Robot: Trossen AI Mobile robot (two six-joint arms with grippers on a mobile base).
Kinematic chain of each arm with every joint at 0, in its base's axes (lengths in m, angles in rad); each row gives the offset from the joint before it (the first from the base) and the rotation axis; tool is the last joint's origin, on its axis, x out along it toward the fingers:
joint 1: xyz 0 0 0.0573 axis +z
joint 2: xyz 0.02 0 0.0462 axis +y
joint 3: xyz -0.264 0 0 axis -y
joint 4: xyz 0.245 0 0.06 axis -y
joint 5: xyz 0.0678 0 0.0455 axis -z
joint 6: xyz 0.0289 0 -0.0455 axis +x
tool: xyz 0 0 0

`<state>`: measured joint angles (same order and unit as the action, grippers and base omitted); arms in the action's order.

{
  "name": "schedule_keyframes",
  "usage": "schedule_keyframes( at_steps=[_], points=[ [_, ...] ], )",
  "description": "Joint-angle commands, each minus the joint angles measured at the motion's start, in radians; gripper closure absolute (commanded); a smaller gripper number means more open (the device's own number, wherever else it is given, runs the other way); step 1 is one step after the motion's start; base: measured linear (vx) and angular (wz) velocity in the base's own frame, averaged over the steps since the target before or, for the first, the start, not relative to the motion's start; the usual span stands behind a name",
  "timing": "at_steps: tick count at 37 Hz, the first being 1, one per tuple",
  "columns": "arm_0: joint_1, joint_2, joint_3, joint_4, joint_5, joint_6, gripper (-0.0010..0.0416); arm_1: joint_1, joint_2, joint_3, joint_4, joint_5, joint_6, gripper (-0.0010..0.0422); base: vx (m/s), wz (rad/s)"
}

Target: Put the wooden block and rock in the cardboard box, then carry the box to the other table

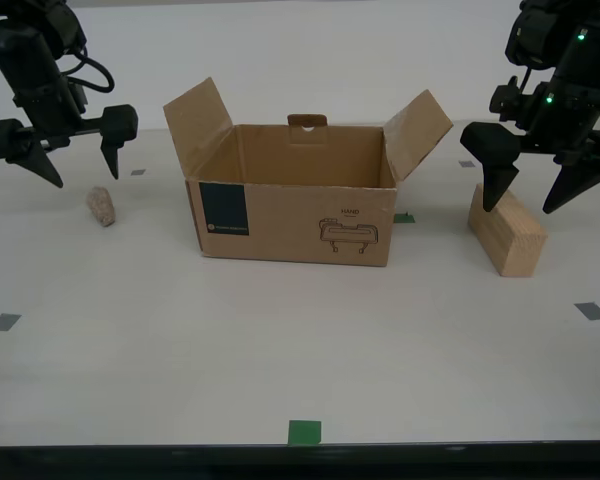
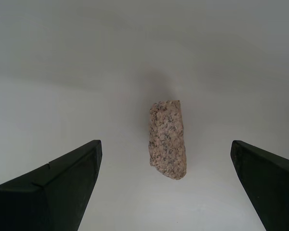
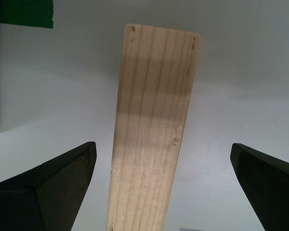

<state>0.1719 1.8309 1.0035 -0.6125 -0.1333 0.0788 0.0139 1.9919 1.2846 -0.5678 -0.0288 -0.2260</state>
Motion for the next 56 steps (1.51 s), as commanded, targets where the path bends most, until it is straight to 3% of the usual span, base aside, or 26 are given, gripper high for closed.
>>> schedule_keyframes(
  at_steps=[1,18,43,56],
  points=[
    [0.0,0.0,-0.004,0.0,0.003,-0.001,0.0017,0.0,0.0,-0.002,0.006,0.001,-0.004,0.0046,0.0,0.0],
    [0.002,0.0,-0.004,-0.003,0.003,-0.002,0.0016,-0.001,0.0,-0.047,0.098,0.001,-0.022,0.0046,0.0,0.0],
    [0.009,0.0,-0.004,-0.019,-0.015,-0.002,0.0017,-0.002,0.0,-0.099,0.103,0.0,-0.023,0.0046,0.0,0.0],
    [0.013,0.0,-0.004,-0.013,-0.015,-0.002,0.0017,-0.002,0.0,-0.139,0.263,-0.009,-0.053,0.0046,0.0,0.0]
  ],
)
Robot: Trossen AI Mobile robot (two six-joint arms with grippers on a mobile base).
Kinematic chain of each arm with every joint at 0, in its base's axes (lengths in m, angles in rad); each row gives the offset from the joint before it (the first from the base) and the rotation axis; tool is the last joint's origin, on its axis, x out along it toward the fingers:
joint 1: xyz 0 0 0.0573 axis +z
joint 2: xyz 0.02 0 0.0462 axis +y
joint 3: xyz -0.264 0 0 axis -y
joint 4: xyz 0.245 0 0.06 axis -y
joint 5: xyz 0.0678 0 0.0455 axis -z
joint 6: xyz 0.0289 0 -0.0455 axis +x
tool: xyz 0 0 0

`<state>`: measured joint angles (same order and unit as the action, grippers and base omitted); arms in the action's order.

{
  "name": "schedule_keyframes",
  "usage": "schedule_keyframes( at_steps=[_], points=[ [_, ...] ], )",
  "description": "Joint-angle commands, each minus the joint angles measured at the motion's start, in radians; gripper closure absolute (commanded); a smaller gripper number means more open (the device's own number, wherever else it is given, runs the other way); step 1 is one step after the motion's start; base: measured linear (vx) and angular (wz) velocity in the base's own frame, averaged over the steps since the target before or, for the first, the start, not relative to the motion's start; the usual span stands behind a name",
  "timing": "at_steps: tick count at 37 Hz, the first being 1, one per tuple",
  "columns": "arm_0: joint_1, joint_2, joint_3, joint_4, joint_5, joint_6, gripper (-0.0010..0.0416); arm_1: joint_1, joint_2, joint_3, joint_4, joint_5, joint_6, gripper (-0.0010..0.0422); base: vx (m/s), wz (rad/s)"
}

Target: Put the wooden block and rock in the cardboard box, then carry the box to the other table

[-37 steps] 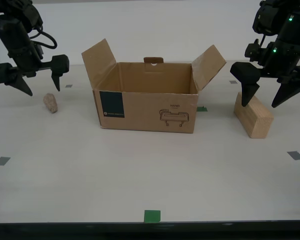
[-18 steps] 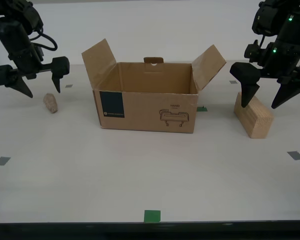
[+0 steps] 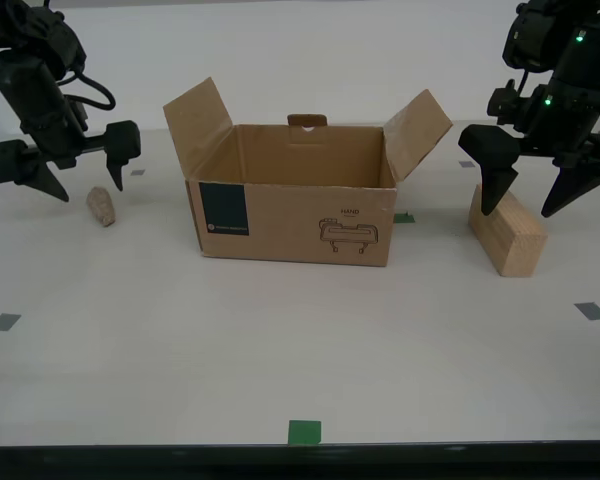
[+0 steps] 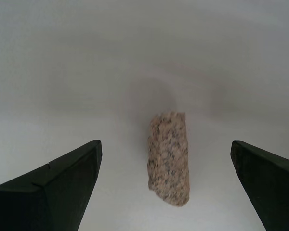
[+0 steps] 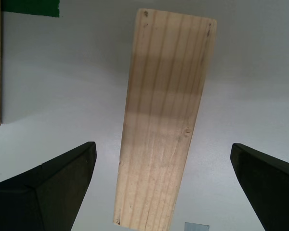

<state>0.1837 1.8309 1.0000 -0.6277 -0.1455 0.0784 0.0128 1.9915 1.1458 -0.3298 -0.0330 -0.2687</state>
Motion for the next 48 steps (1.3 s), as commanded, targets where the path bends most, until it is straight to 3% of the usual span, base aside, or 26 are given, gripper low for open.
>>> schedule_keyframes(
  at_steps=[1,9,13,48],
  points=[
    [0.001,0.0,0.0,0.003,-0.003,-0.002,0.0016,0.0,0.0,0.0,0.034,-0.005,-0.01,0.0046,0.0,0.0],
    [0.002,0.0,0.0,0.005,-0.003,-0.001,0.0017,0.0,0.031,-0.002,0.063,-0.016,-0.01,0.0046,0.0,0.0],
    [0.003,0.0,0.0,0.002,-0.003,-0.001,0.0017,0.0,0.056,-0.003,0.063,0.007,-0.008,0.0046,0.0,0.0],
    [0.008,0.0,-0.006,0.077,-0.003,0.002,0.0016,0.0,0.065,-0.003,0.077,-0.013,-0.011,0.0046,0.0,0.0]
  ],
)
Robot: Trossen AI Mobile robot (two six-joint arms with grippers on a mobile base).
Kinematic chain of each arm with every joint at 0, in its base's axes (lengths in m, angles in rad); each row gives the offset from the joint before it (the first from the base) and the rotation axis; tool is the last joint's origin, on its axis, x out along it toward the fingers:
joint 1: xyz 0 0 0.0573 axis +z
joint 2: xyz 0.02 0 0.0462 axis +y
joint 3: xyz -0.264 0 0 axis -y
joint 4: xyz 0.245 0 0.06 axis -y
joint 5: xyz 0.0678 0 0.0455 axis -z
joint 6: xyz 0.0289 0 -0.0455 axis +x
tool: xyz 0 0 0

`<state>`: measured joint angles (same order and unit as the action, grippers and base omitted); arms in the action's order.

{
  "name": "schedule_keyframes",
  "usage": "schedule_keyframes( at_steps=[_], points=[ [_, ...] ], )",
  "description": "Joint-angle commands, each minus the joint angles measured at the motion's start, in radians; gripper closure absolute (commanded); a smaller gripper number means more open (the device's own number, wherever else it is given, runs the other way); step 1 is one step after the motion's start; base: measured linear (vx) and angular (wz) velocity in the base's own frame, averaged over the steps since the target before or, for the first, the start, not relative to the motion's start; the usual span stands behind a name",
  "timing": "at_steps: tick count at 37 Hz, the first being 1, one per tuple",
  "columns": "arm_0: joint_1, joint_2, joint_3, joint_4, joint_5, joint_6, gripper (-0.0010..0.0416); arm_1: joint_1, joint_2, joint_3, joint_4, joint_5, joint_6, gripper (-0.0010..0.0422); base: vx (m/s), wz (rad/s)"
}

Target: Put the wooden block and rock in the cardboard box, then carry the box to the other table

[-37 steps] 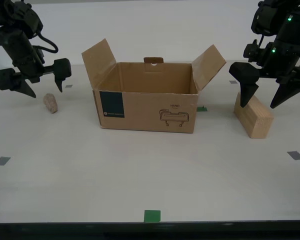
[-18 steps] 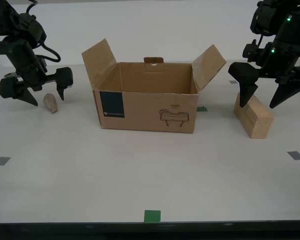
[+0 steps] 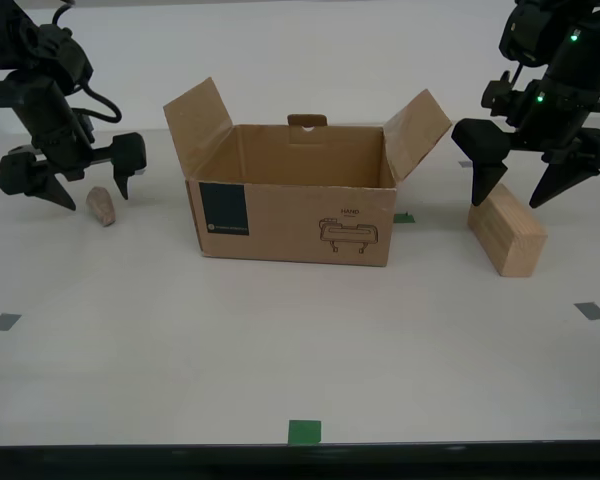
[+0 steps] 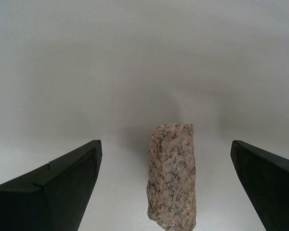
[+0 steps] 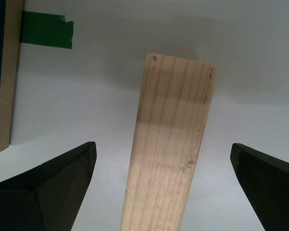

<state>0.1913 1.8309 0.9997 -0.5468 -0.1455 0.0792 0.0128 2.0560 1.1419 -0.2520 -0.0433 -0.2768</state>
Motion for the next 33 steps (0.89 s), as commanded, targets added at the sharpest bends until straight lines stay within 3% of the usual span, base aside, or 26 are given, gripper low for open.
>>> schedule_keyframes(
  at_steps=[1,33],
  points=[
    [0.002,0.0,-0.012,0.0,-0.003,0.002,0.0017,0.0,0.001,0.0,-0.001,-0.003,-0.003,0.0046,0.0,0.0],
    [0.013,0.0,-0.148,0.189,-0.002,0.014,0.0017,0.0,0.001,0.0,0.001,-0.002,0.004,0.0046,0.0,0.0]
  ],
)
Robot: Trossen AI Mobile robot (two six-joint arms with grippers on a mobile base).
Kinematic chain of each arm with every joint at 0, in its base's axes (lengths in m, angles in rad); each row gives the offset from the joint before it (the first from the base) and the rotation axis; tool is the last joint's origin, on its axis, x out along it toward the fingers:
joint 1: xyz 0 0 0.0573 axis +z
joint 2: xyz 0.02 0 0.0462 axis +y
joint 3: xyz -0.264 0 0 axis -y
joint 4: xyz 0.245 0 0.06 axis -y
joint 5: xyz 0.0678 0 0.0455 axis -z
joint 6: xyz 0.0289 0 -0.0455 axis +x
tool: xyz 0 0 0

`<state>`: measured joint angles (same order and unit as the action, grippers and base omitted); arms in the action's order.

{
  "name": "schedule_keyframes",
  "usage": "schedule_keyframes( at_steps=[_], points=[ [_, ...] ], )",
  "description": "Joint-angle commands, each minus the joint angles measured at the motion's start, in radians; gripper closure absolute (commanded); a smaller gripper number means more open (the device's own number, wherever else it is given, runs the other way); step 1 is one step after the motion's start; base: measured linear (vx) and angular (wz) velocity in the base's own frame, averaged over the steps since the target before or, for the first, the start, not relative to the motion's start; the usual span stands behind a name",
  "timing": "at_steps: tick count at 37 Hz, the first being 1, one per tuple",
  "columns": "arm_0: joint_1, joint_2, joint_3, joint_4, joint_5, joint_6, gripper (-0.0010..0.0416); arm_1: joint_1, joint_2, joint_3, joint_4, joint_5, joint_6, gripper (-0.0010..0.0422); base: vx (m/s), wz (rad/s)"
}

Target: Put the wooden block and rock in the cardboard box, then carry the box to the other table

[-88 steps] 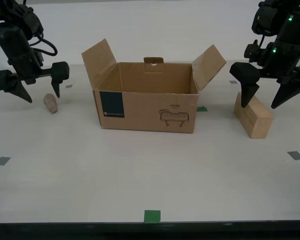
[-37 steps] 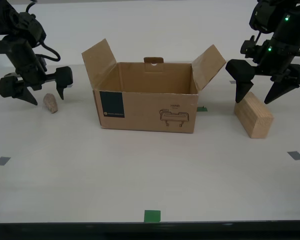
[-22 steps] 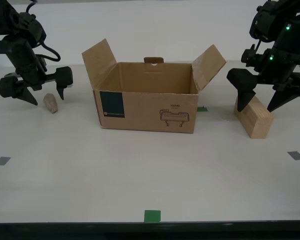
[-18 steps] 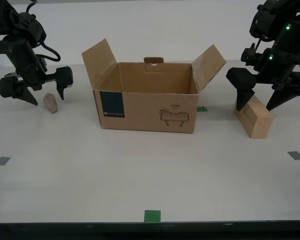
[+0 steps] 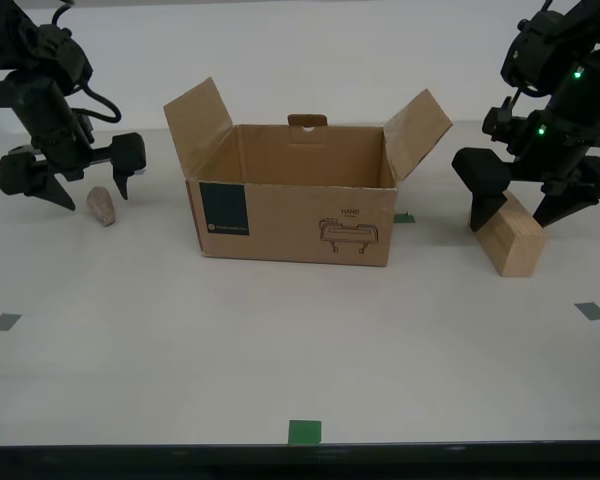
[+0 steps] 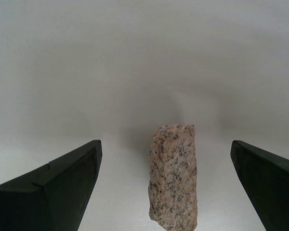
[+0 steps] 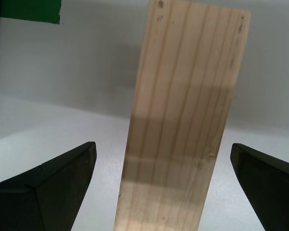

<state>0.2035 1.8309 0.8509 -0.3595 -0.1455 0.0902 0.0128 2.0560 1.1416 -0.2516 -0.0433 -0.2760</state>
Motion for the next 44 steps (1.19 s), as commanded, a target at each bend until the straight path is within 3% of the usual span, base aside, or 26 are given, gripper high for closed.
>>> schedule_keyframes(
  at_steps=[1,7,34,44],
  points=[
    [0.001,0.0,0.003,0.001,-0.002,0.003,0.0016,0.0,0.001,0.0,0.001,-0.002,0.011,0.0046,0.0,0.0],
    [0.002,0.0,0.005,0.0,-0.003,0.002,0.0016,0.0,0.001,0.0,-0.002,-0.002,0.045,0.0046,0.0,0.0],
    [0.019,0.0,-0.003,-0.006,-0.003,-0.009,0.0017,0.0,0.001,0.0,-0.005,-0.003,0.029,0.0047,0.0,0.0],
    [0.021,0.0,-0.003,-0.005,-0.003,-0.008,0.0054,0.0,0.001,0.0,-0.015,-0.002,0.024,0.0094,0.0,0.0]
  ],
)
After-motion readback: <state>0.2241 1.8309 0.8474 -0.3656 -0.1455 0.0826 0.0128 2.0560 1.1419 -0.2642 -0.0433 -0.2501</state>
